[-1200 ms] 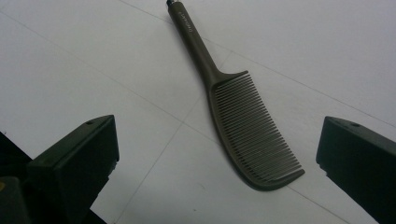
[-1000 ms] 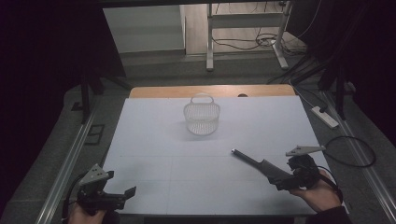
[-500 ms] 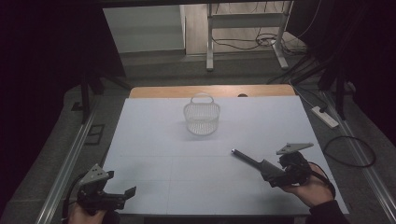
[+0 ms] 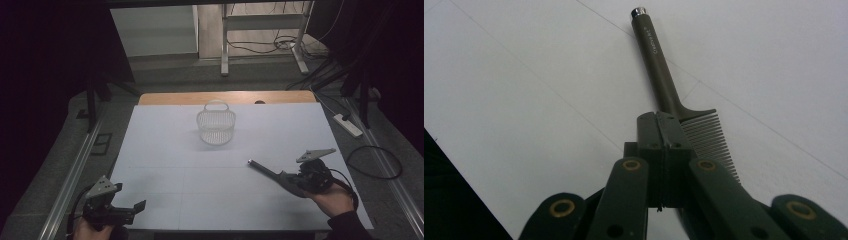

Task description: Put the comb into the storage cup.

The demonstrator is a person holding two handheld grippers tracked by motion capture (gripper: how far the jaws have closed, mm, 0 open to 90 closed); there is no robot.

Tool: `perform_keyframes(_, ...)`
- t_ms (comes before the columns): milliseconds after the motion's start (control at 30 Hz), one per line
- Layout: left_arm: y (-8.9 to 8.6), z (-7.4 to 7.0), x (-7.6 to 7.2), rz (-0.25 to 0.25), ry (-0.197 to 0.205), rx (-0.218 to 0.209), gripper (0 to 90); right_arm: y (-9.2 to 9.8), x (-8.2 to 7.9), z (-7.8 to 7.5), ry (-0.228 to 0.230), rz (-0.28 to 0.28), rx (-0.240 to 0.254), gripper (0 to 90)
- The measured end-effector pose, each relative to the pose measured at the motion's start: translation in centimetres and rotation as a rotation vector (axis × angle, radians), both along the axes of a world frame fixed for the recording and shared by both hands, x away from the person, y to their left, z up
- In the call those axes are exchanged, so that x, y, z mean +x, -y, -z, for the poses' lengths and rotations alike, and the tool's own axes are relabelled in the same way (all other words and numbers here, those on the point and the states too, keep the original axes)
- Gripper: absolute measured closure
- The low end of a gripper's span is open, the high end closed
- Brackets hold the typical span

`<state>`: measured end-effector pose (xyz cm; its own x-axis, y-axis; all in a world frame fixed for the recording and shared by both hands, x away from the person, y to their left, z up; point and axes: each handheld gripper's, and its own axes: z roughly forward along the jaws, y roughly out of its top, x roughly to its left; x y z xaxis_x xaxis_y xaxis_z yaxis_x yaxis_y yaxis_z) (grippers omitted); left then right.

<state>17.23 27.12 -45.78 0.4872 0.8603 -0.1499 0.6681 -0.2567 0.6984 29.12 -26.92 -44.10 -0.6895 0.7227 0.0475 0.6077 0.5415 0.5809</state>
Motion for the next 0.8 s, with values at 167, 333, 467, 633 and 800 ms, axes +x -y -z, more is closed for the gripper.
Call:
perform_keyframes(167, 0.0, 0.0, 0.0, -0.002, -0.001, 0.001, 0.0, 0.4, 0.0, 0.8, -0.003, -0.020, -0.007, 89.2)
perform_keyframes(333, 0.0, 0.0, 0.0, -0.002, -0.002, 0.003, 0.0, 0.7, 0.0, 1.7, -0.019, -0.041, -0.006, 89.3)
perform_keyframes(467, 0.0, 0.0, 0.0, -0.003, -0.003, 0.004, 0.1, 0.7, 0.1, 2.5, -0.035, -0.051, -0.023, 89.3)
perform_keyframes(633, 0.1, 0.0, 0.0, -0.003, -0.003, 0.007, 0.2, 0.7, 0.1, 3.3, -0.043, -0.056, -0.047, 89.2)
perform_keyframes(800, 0.1, 0.0, 0.0, -0.002, -0.003, 0.008, 0.4, 0.9, 0.2, 3.9, -0.060, -0.054, -0.056, 89.2)
